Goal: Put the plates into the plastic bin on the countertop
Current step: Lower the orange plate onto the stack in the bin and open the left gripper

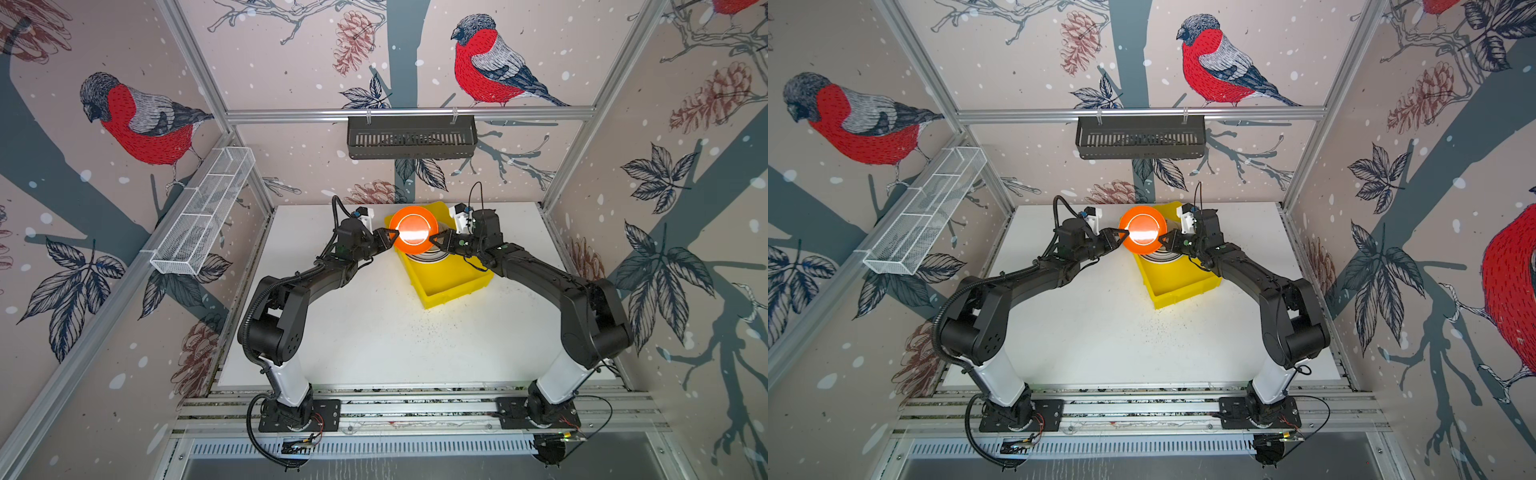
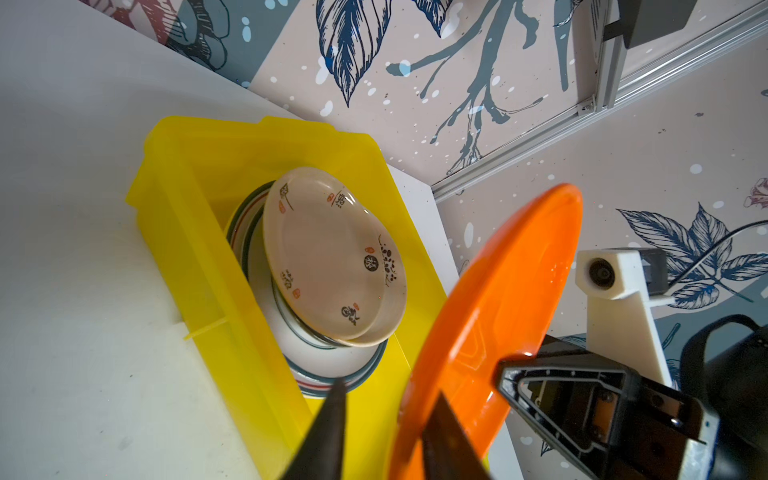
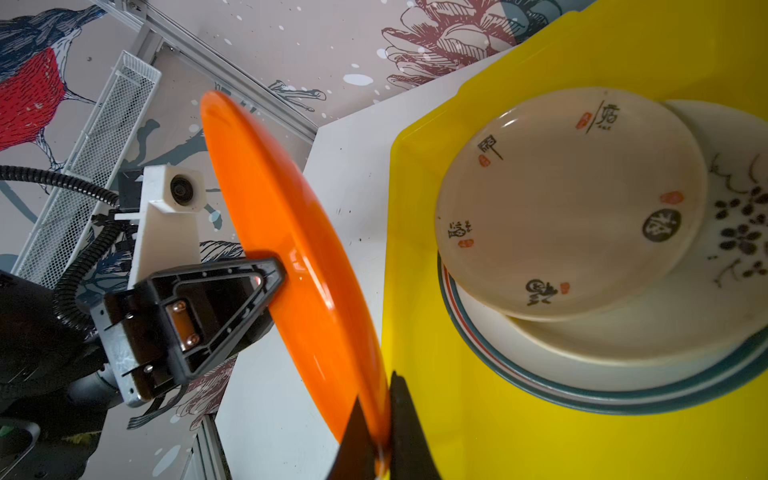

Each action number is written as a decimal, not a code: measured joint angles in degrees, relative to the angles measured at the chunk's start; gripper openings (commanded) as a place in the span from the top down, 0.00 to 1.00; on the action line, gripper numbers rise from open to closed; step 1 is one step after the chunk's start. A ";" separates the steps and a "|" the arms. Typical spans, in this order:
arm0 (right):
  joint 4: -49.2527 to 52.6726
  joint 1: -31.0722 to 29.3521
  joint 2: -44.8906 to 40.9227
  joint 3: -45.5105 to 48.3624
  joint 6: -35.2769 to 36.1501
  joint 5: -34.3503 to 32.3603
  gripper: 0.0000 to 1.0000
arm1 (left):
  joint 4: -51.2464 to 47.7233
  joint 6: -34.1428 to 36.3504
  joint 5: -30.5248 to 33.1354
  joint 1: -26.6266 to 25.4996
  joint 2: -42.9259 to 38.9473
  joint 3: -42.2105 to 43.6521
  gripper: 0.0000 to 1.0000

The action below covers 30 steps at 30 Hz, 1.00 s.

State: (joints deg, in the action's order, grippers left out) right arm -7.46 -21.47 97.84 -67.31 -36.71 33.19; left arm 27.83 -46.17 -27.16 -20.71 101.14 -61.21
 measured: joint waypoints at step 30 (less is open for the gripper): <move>17.07 3.54 24.81 -26.60 -0.59 -12.02 0.65 | -12.48 12.02 17.94 -0.04 -24.74 8.74 0.02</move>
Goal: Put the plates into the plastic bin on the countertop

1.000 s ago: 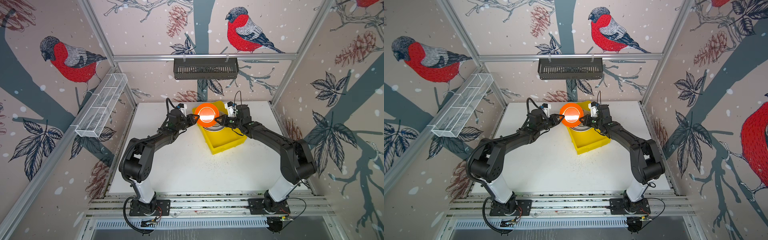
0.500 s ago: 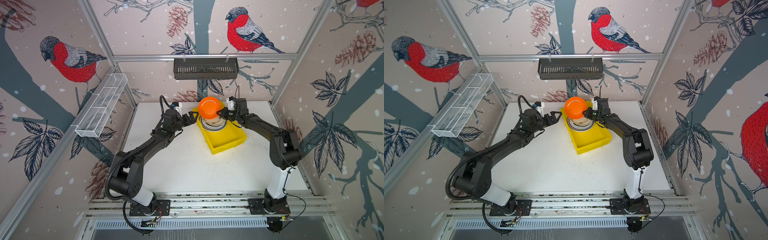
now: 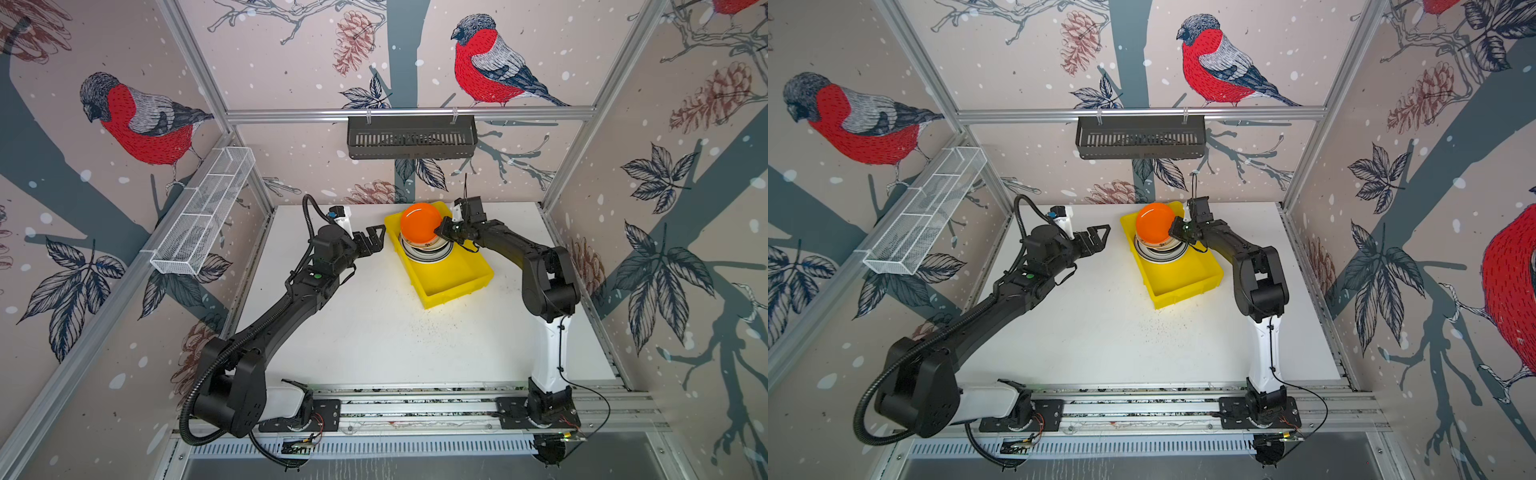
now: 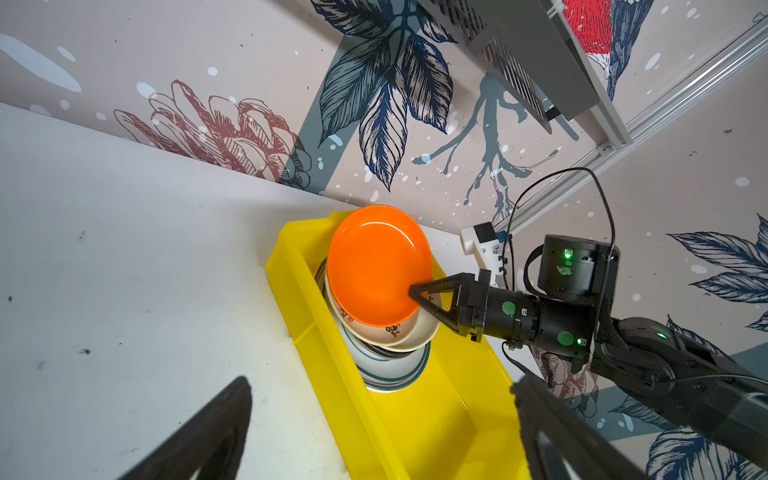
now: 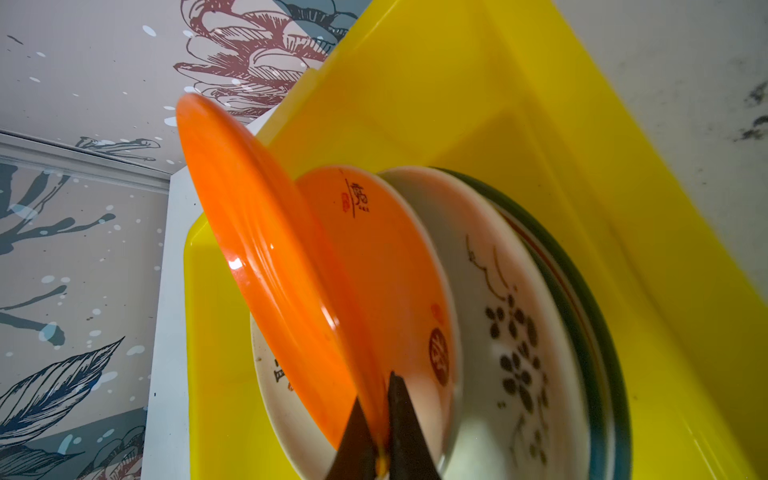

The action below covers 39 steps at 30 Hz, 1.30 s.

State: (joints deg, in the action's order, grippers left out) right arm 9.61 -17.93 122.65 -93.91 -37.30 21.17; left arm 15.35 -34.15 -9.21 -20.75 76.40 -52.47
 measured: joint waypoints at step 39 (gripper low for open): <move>-36.20 -1.73 -67.82 66.62 21.24 -51.71 0.01 | 27.69 26.21 19.69 15.39 -2.19 33.00 0.03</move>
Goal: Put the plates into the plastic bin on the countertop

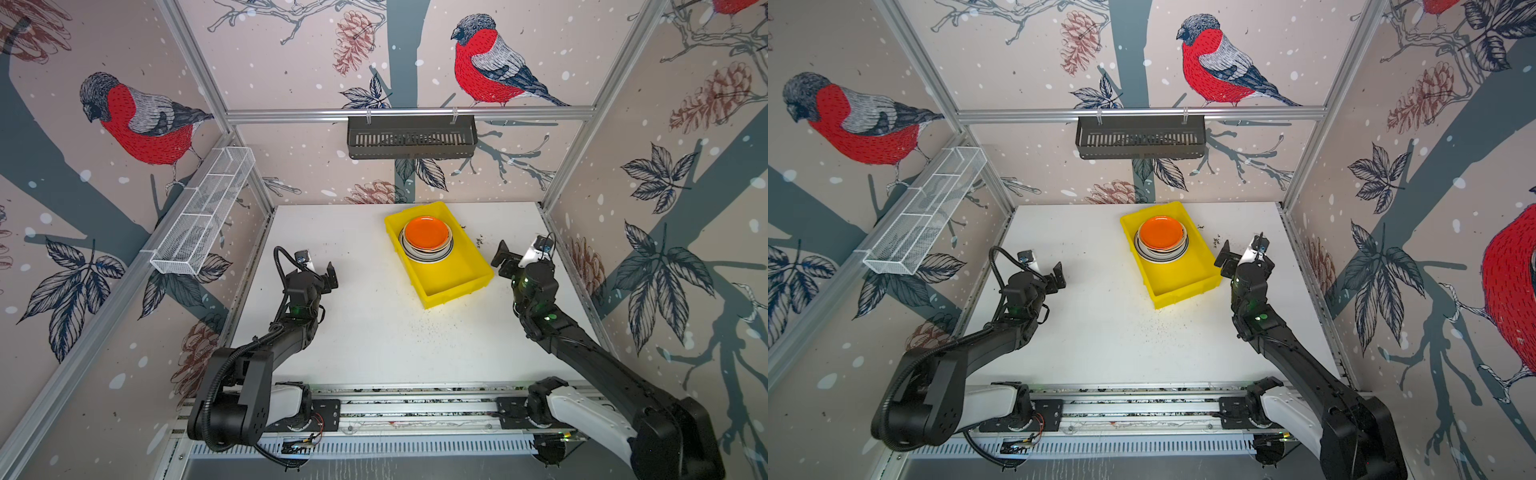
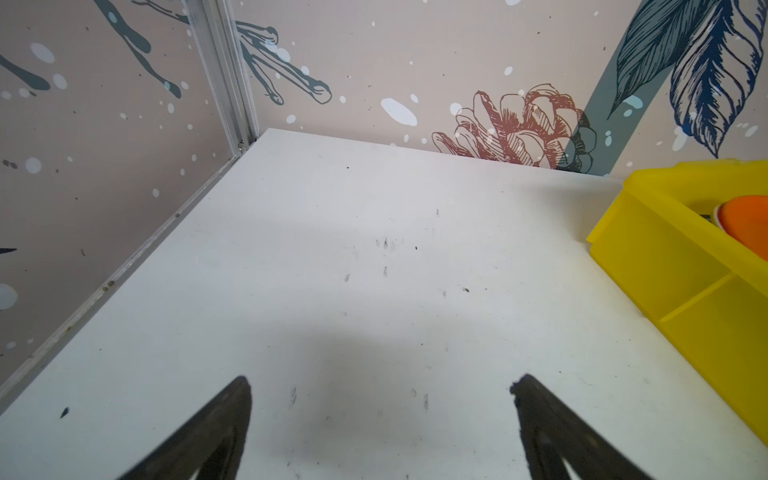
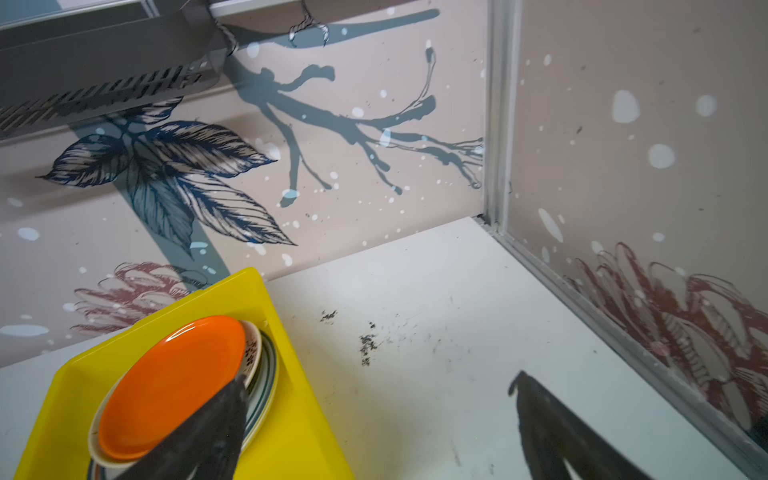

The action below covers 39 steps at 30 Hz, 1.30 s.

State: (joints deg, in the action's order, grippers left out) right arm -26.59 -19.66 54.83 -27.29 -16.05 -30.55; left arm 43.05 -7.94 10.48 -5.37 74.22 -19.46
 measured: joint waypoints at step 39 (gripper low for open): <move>-29.75 14.21 30.40 8.90 6.12 -0.59 0.00 | 29.97 5.01 -8.72 7.06 14.64 7.45 0.02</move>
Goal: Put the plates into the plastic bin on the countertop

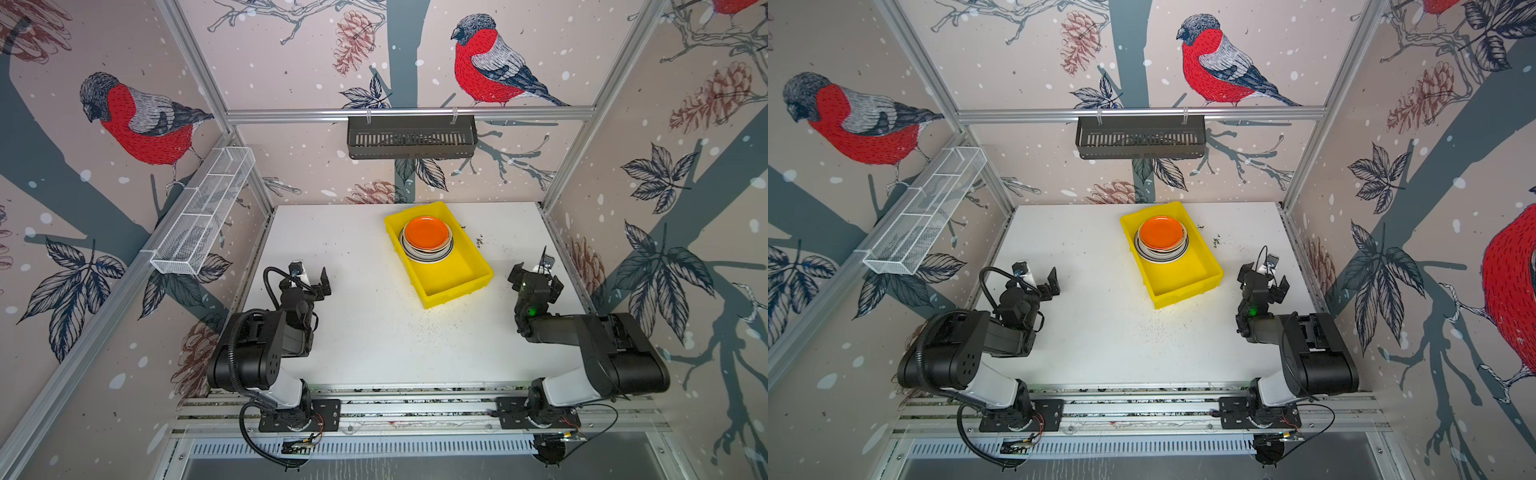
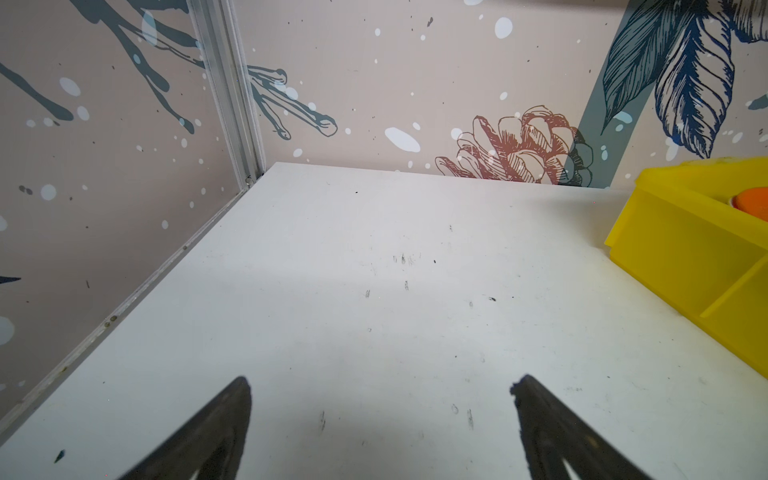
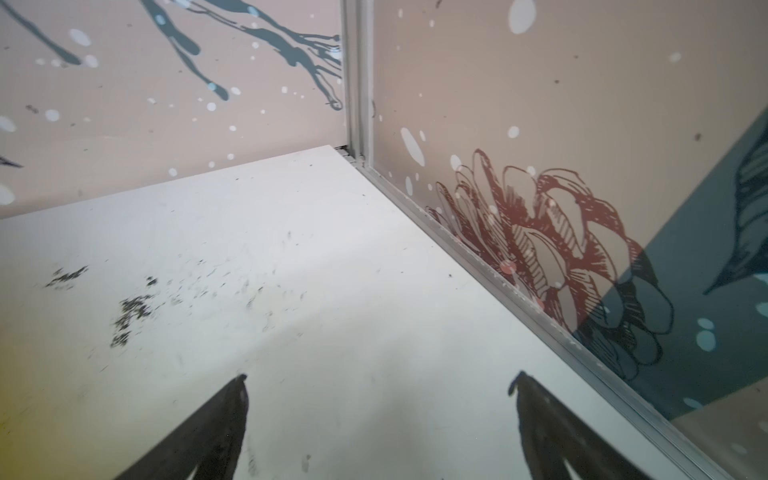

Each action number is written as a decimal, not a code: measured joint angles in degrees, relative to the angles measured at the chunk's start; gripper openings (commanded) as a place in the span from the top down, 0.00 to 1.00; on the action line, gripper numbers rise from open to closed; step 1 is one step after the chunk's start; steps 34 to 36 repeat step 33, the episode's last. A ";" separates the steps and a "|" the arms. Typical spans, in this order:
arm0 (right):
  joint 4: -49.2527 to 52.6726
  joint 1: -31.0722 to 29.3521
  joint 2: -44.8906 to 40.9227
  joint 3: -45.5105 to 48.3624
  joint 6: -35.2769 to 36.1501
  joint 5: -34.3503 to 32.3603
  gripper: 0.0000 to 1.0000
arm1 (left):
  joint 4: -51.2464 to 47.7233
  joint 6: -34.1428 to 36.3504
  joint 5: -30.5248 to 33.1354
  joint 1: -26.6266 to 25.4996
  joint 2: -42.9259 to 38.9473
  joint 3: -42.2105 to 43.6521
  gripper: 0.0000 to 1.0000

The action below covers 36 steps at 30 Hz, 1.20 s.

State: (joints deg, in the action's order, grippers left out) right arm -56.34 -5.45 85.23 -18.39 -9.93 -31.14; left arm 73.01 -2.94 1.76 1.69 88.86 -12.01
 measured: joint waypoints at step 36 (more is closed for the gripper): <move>-14.36 1.84 1.36 6.08 3.65 7.72 0.00 | -0.24 1.90 1.36 -1.86 0.13 -1.22 0.02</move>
